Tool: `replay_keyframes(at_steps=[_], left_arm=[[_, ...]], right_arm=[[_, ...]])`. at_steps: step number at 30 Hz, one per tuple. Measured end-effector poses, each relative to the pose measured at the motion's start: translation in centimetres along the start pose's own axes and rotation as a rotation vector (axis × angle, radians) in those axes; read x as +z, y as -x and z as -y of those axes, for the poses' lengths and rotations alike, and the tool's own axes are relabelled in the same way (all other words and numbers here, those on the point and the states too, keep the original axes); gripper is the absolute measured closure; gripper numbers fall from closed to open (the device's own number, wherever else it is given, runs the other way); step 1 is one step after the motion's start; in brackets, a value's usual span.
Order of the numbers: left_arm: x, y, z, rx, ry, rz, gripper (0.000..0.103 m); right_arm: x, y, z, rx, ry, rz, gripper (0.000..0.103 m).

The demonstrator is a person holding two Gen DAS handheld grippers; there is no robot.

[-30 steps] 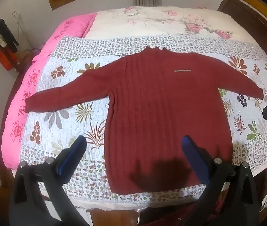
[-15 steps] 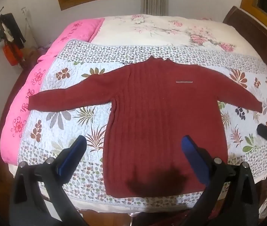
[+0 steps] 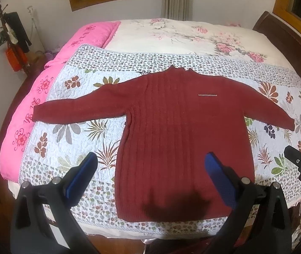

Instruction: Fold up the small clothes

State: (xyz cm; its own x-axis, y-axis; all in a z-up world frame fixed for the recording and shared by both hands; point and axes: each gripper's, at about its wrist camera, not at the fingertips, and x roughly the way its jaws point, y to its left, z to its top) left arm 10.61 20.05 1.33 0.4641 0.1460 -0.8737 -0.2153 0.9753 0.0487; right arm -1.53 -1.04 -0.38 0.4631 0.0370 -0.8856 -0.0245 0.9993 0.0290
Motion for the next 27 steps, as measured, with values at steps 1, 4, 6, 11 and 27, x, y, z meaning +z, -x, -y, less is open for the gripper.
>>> replay_keyframes(at_steps=[1, 4, 6, 11, 27], left_arm=[[0.0, 0.0, 0.0, 0.001, 0.001, 0.001, 0.003], [-0.1, 0.1, 0.1, -0.002, 0.009, 0.0, 0.003], [-0.1, 0.0, 0.2, -0.001, 0.01, 0.0, 0.003], [0.0, 0.1, 0.3, -0.003, 0.011, 0.004, 0.003], [0.4, 0.3, 2.2, 0.011, -0.002, 0.009, 0.003]], right_arm=[[0.6, -0.1, 0.1, -0.001, 0.002, 0.0, 0.004], [0.7, 0.0, 0.3, 0.003, 0.003, 0.001, 0.004], [0.8, -0.1, 0.4, 0.005, 0.005, 0.002, 0.004], [0.9, 0.1, 0.7, -0.001, 0.015, 0.013, 0.004], [1.9, -0.3, 3.1, 0.003, 0.01, 0.011, 0.004]])
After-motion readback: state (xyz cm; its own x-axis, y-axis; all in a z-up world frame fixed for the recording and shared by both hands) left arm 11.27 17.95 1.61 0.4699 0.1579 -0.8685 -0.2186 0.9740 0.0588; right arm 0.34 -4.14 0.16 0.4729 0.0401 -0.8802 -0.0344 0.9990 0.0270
